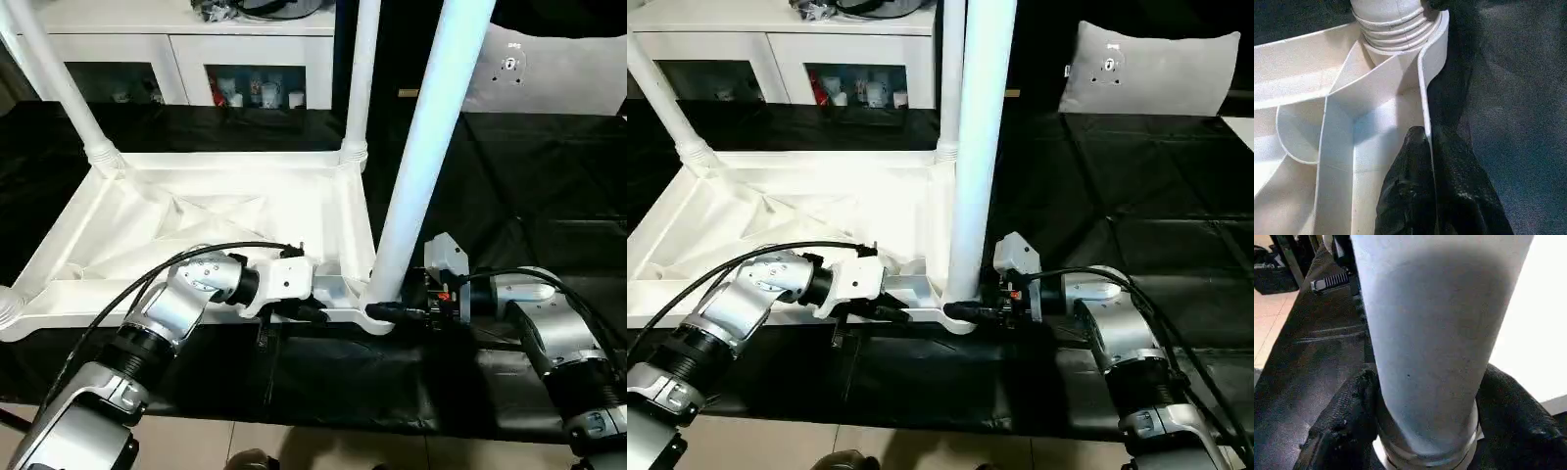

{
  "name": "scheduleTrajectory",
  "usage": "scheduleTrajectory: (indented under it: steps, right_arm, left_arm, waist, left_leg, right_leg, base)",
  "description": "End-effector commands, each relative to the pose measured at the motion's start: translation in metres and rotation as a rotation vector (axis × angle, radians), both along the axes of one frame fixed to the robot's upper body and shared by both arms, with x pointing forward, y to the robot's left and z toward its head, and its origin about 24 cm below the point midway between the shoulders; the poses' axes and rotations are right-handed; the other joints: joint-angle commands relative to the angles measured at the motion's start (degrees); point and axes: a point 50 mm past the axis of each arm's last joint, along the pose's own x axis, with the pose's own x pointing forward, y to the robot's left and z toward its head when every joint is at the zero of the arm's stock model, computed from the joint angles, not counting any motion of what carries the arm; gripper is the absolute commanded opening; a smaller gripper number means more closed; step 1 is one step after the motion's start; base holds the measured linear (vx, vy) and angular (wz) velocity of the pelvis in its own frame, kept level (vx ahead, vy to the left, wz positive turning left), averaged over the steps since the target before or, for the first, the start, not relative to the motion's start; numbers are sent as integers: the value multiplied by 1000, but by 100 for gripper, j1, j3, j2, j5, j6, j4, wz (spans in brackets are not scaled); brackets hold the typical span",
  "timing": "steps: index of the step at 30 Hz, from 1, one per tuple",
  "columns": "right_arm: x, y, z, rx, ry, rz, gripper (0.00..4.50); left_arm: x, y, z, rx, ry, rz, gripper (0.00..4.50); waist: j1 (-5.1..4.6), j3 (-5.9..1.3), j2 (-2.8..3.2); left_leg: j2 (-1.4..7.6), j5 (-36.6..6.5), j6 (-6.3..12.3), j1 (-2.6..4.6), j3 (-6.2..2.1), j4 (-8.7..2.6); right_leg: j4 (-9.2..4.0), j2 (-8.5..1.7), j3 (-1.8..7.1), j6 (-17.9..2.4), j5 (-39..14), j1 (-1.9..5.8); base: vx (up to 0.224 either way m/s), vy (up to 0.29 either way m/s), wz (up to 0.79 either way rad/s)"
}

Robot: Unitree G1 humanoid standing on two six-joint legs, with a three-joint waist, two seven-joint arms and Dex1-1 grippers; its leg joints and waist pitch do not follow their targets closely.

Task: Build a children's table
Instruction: Rotate leg to tighten

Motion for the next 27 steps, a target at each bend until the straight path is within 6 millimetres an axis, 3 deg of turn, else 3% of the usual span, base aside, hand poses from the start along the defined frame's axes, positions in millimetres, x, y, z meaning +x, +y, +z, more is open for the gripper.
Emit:
scheduleTrajectory:
  steps: [1,6,9,11,12,15,16,17,18,20,21,22,23,25,27]
  right_arm:
    - [3,2,0,-16,-5,-3,254]
    - [1,10,-5,18,36,-55,253]
    - [5,19,-14,0,53,-171,253]
    - [8,25,-17,-5,31,-235,253]
    - [17,33,-20,14,31,-385,253]
    - [26,41,-22,48,54,-531,253]
    - [31,47,-22,72,77,-607,253]
    - [31,47,-22,72,77,-607,253]
    - [38,54,-22,108,119,-733,253]
    - [44,60,-22,131,163,-849,253]
    - [45,62,-22,139,172,-871,253]
    - [46,65,-20,153,148,-863,287]
    - [46,66,-19,158,137,-859,308]
    - [47,68,-18,166,129,-857,322]
    - [47,69,-17,172,127,-855,328]
  left_arm:
    - [-14,-8,-14,58,67,-103,0]
    - [-12,-12,-13,15,81,-46,0]
    - [-4,-19,-11,-42,81,76,0]
    - [0,-23,-10,-67,81,138,0]
    - [6,-30,-9,-91,71,221,0]
    - [15,-39,-8,-118,69,351,0]
    - [21,-45,-6,-140,70,434,0]
    - [21,-45,-6,-140,70,434,0]
    - [28,-55,0,-191,66,553,0]
    - [34,-66,8,-257,66,656,0]
    - [36,-69,11,-281,66,683,0]
    - [36,-75,15,-303,67,697,0]
    - [36,-77,17,-304,51,703,0]
    - [36,-80,19,-301,36,705,0]
    - [35,-81,18,-297,32,701,0]
  waist:
    - [7,-436,-93]
    - [11,-429,-89]
    - [-36,-382,-84]
    - [-104,-351,-92]
    - [-121,-347,-89]
    - [-291,-283,-84]
    - [-345,-293,-76]
    - [-371,-294,-32]
    - [-441,-291,-39]
    - [-538,-301,5]
    - [-580,-321,14]
    - [-598,-343,11]
    - [-599,-354,10]
    - [-555,-362,-32]
    - [-506,-387,-55]
  left_leg:
    - [359,-873,516,29,-99,-347]
    - [362,-878,494,35,-101,-351]
    - [353,-1202,313,53,-110,-387]
    - [314,-1632,139,81,-128,-402]
    - [311,-1688,101,94,-140,-408]
    - [254,-2269,-68,177,-180,-396]
    - [247,-2410,-83,193,-207,-386]
    - [257,-2512,-84,221,-218,-386]
    - [270,-2688,-66,216,-251,-406]
    - [303,-2952,-114,252,-282,-430]
    - [325,-3032,-110,214,-311,-465]
    - [347,-3026,-68,183,-310,-491]
    - [349,-2877,-18,131,-304,-503]
    - [314,-2602,68,132,-246,-484]
    - [295,-2108,186,78,-214,-459]
  right_leg:
    - [-340,-443,349,-1129,-1349,328]
    - [-344,-436,350,-1129,-1400,325]
    - [-408,-438,348,-1004,-1943,300]
    - [-511,-454,325,-742,-2751,292]
    - [-531,-457,316,-686,-2888,284]
    - [-688,-439,196,-326,-3776,228]
    - [-740,-443,133,-194,-3897,257]
    - [-758,-439,105,-181,-3872,253]
    - [-796,-428,53,-129,-3756,273]
    - [-790,-408,15,-197,-3493,282]
    - [-755,-416,11,-237,-3217,334]
    - [-741,-443,38,-297,-2924,364]
    - [-717,-472,72,-392,-2622,383]
    - [-712,-499,131,-543,-2390,346]
    - [-658,-525,177,-704,-2181,376]
  base:
    - [0,0,0]
    - [0,0,0]
    - [0,0,0]
    - [0,0,0]
    - [-54,4,-5]
    - [-54,14,-7]
    - [-51,26,-8]
    - [0,0,0]
    - [0,0,0]
    - [-11,25,-3]
    - [-13,52,-5]
    - [-13,52,-5]
    - [0,0,0]
    - [0,0,0]
    - [0,0,0]
